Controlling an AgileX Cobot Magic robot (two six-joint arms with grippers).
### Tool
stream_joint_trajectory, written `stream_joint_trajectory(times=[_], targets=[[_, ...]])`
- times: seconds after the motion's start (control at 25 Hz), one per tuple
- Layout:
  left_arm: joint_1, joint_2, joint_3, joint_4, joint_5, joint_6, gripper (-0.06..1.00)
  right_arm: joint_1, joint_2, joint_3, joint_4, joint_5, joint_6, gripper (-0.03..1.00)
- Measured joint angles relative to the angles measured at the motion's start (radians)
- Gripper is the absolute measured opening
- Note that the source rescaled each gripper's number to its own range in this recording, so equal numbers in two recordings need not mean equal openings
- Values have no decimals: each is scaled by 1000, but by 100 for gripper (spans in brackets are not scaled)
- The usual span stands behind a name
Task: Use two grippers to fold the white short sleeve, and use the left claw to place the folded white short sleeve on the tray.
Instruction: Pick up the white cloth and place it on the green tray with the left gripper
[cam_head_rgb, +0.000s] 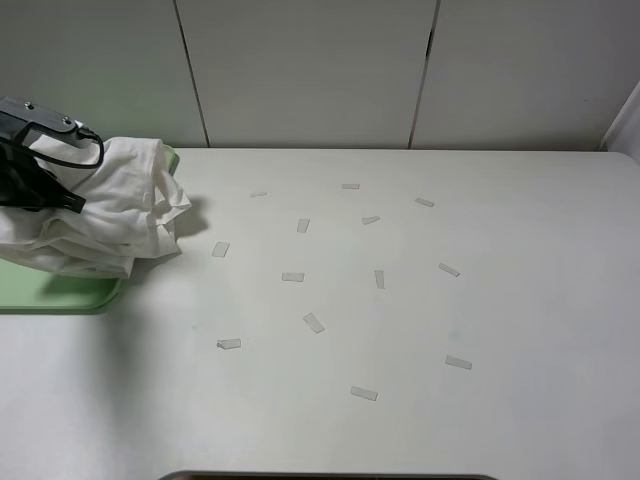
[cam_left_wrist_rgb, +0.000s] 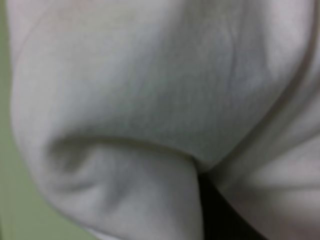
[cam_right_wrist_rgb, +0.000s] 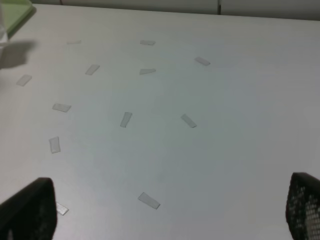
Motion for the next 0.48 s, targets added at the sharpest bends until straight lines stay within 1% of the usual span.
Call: stream_joint_trajectory(times=[0.16, 0.2, 0.28, 0.48], targets=[[35, 0, -37, 75, 92, -62, 13, 0, 0, 0, 0, 0, 0, 100], [35, 0, -37, 75, 92, -62, 13, 0, 0, 0, 0, 0, 0, 100], [56, 2, -61, 109, 135, -87, 13, 0, 0, 0, 0, 0, 0, 100], [67, 2, -66, 127, 144, -94, 13, 0, 0, 0, 0, 0, 0, 100]])
